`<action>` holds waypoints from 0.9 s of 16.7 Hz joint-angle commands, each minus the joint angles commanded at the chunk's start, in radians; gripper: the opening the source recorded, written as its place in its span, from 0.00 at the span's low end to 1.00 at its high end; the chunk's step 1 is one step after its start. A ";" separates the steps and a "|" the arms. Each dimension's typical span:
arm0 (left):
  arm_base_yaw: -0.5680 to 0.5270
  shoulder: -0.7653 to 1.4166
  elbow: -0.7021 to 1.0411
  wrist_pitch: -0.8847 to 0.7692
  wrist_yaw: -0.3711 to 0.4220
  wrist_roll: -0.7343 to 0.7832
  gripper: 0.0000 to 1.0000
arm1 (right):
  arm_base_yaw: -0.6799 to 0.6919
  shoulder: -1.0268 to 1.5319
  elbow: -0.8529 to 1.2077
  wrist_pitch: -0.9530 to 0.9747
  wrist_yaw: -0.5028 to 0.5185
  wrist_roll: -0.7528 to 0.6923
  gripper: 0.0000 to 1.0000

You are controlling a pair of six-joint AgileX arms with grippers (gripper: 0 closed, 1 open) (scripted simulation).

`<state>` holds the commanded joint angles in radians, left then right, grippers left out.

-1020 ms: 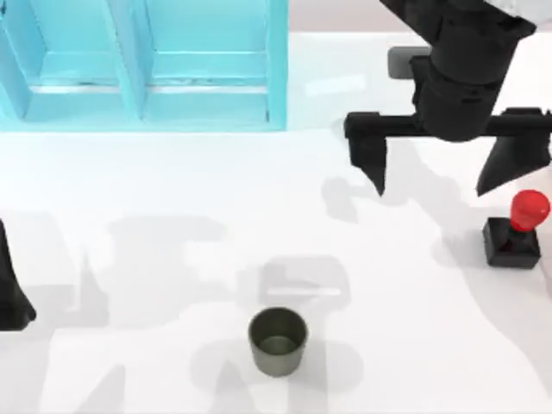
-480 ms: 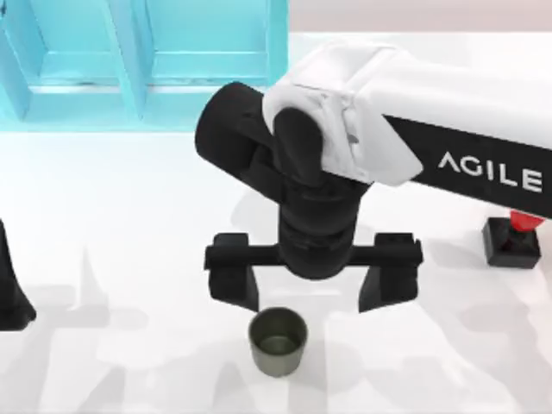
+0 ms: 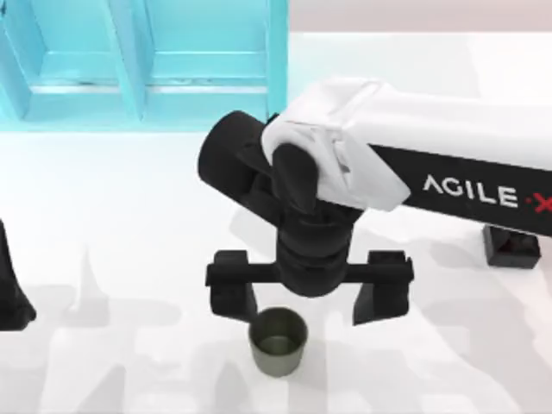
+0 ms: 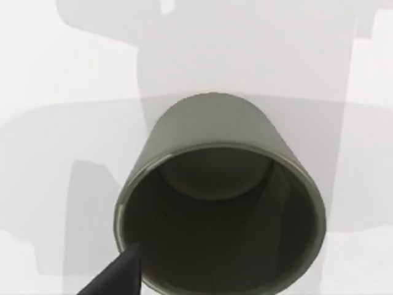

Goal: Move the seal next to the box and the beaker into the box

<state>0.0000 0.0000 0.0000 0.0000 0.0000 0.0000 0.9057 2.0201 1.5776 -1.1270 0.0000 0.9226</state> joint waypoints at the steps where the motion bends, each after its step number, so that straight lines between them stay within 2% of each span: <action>1: 0.000 0.000 0.000 0.000 0.000 0.000 1.00 | 0.001 0.010 -0.031 0.045 0.000 0.001 1.00; 5: 0.000 0.000 0.000 0.000 0.000 0.000 1.00 | 0.004 0.044 -0.126 0.172 0.000 0.004 1.00; 9: 0.000 0.000 0.000 0.000 0.000 0.000 1.00 | 0.004 0.047 -0.132 0.179 0.000 0.005 1.00; 15: 0.000 0.000 0.000 0.000 0.000 0.000 1.00 | 0.004 0.047 -0.132 0.179 0.000 0.005 0.55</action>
<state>0.0000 0.0000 0.0000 0.0000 0.0000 0.0000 0.9099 2.0669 1.4460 -0.9485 0.0003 0.9275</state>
